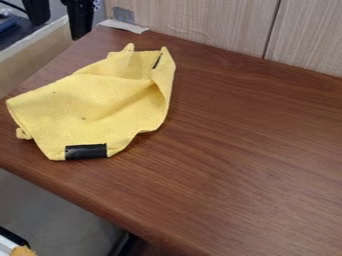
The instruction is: Unfold the cloth
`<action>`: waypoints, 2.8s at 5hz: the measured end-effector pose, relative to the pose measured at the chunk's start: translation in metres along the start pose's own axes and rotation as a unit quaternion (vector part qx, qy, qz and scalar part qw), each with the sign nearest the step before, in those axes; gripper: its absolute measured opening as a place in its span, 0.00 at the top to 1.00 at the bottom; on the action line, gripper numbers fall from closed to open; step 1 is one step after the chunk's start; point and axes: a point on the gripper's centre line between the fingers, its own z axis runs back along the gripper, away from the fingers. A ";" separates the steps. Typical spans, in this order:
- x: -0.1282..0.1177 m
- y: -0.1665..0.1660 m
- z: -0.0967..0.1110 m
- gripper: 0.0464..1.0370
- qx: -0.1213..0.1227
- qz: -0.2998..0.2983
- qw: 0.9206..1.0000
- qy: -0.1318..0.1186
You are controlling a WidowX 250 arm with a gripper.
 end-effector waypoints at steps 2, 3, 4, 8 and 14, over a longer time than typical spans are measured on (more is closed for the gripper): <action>-0.022 -0.024 -0.015 0.04 0.034 -0.008 0.999 0.020; -0.033 -0.035 -0.002 0.04 0.049 -0.027 0.998 -0.003; -0.046 -0.059 -0.001 0.04 0.029 -0.073 0.997 -0.024; -0.032 -0.121 -0.078 0.04 -0.063 -0.253 0.965 -0.017; -0.022 -0.123 -0.102 0.98 -0.057 -0.237 0.970 0.013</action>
